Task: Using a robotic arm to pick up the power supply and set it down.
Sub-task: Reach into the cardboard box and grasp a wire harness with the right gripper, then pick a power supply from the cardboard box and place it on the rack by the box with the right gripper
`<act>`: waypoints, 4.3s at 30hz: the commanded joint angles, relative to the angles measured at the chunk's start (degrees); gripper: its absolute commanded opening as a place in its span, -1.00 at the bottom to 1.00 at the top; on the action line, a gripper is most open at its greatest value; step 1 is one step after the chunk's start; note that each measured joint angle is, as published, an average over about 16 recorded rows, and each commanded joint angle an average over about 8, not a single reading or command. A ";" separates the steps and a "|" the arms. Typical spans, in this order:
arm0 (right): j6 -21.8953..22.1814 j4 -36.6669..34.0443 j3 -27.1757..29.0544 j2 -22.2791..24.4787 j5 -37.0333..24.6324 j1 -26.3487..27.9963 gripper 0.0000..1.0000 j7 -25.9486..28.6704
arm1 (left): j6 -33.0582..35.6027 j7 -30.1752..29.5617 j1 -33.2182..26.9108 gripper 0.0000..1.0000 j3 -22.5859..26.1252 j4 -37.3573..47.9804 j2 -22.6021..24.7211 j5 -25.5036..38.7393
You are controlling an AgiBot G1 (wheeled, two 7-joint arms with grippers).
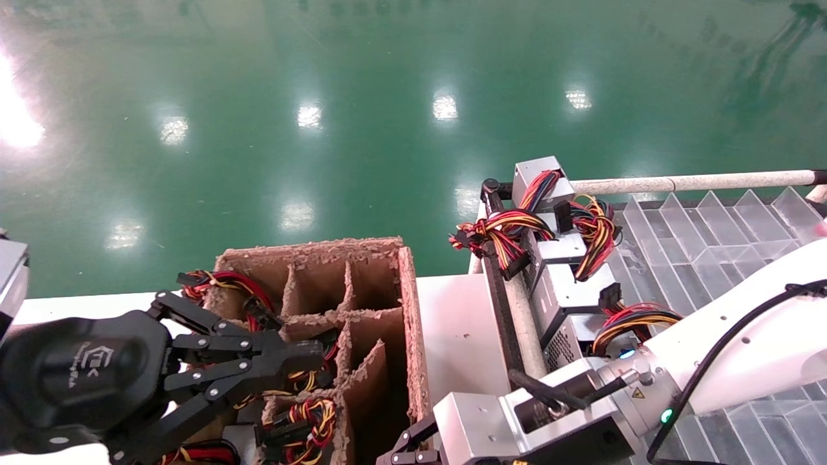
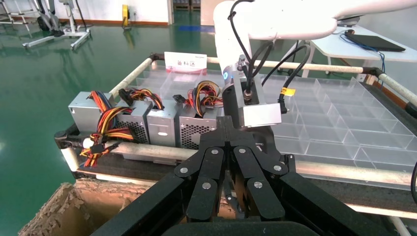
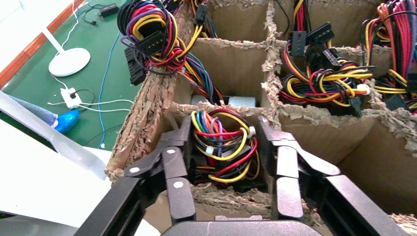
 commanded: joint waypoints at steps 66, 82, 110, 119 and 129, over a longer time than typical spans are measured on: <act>13.37 24.97 7.08 26.36 38.56 -1.59 -1.00 0.27 | -0.01 0.01 -0.01 -1.00 0.03 0.00 -0.01 -0.02; 12.83 25.84 10.56 43.46 47.11 -7.70 -1.00 -4.82 | -0.01 0.02 -0.01 -1.00 0.04 0.00 -0.01 -0.02; 6.39 25.11 -12.33 67.99 69.30 -21.68 -1.00 -26.06 | -0.02 0.02 -0.01 -1.00 0.05 0.00 -0.02 -0.03; 10.11 25.44 -24.53 69.40 82.47 -21.05 -1.00 -38.79 | -0.02 0.03 -0.01 -1.00 0.05 0.00 -0.02 -0.04; 11.59 25.46 -26.43 64.98 82.73 -21.29 -1.00 -41.35 | -0.02 0.03 -0.02 -1.00 0.06 0.00 -0.02 -0.04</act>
